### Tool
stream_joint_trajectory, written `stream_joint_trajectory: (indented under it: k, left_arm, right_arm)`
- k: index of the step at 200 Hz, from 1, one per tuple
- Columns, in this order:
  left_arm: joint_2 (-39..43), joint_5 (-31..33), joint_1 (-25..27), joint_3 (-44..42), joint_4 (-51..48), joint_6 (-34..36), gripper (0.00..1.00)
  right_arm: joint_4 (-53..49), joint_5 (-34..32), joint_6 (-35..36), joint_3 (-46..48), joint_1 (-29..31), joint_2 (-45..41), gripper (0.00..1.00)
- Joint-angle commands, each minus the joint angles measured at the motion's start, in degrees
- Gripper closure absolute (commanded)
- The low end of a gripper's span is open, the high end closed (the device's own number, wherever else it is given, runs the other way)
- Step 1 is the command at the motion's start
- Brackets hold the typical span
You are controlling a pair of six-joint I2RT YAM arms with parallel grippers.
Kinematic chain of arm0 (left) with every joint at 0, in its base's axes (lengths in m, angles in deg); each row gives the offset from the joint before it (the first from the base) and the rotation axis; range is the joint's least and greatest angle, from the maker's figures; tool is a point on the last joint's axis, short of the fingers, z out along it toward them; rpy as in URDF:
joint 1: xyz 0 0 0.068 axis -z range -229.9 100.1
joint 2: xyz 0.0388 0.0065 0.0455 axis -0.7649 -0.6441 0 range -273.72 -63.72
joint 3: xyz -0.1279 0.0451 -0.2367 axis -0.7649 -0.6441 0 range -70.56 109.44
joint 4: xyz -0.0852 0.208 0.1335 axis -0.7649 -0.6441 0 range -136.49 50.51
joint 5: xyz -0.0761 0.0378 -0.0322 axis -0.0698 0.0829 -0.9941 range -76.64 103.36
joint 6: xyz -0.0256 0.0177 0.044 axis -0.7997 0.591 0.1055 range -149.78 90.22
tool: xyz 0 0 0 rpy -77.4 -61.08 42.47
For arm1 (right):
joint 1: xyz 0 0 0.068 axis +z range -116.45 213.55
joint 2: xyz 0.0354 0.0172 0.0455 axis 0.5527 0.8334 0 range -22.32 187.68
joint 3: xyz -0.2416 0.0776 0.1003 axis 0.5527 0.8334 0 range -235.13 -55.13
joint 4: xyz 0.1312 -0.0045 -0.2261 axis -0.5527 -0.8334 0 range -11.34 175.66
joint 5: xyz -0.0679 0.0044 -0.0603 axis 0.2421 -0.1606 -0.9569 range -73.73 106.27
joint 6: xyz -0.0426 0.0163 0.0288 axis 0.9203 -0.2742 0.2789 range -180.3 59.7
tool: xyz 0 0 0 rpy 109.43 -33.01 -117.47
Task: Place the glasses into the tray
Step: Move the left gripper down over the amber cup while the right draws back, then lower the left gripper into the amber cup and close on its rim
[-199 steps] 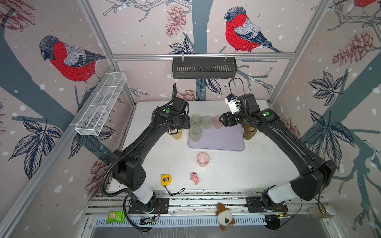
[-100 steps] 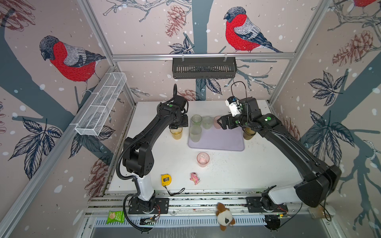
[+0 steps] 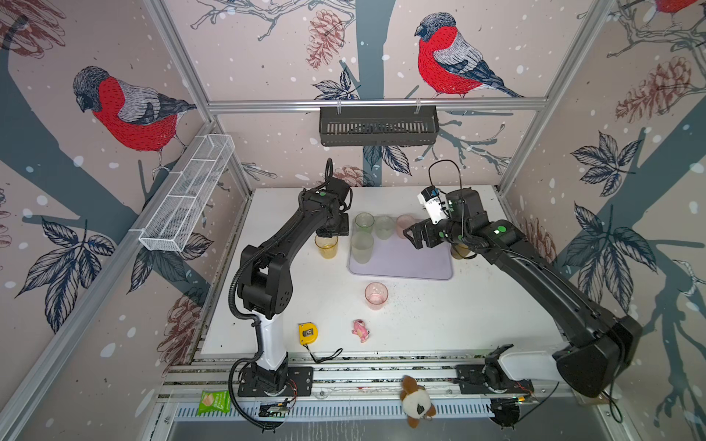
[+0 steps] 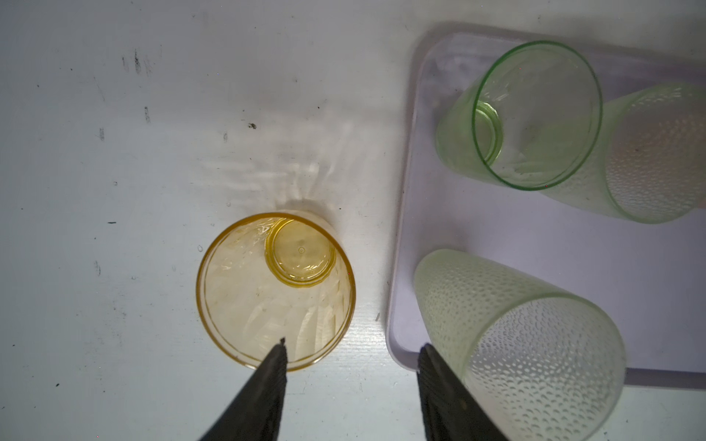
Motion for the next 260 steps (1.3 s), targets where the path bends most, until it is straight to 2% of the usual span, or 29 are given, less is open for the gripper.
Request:
stream_joint_trajectory:
  k: [1,64,129,175,260]
  left_arm:
    - [-1.1,1.3,-0.1,1.1,-1.8,1.0,0.45]
    - [-2.9,1.7,-0.1,1.1,-1.2,0.8,0.47]
    - [-4.0,1.8,-0.1,0.0,-0.2,1.3,0.54]
    - [-4.8,2.5,-0.1,-0.8,0.2,1.9,0.55]
    - [-5.8,2.1,-0.1,-1.1,0.9,2.0,0.68]
  right_arm:
    - [2.8,1.4,-0.3,0.4,0.1,-0.3,0.01]
    - [7.6,5.6,-0.9,6.1,0.2,-3.5,0.00]
    - [8.2,5.2,-1.1,7.1,0.2,-4.6,0.01]
    - [8.4,4.7,-1.1,7.2,0.2,-4.9,0.00]
    - [7.7,3.8,0.0,6.4,-0.6,-4.6,0.01]
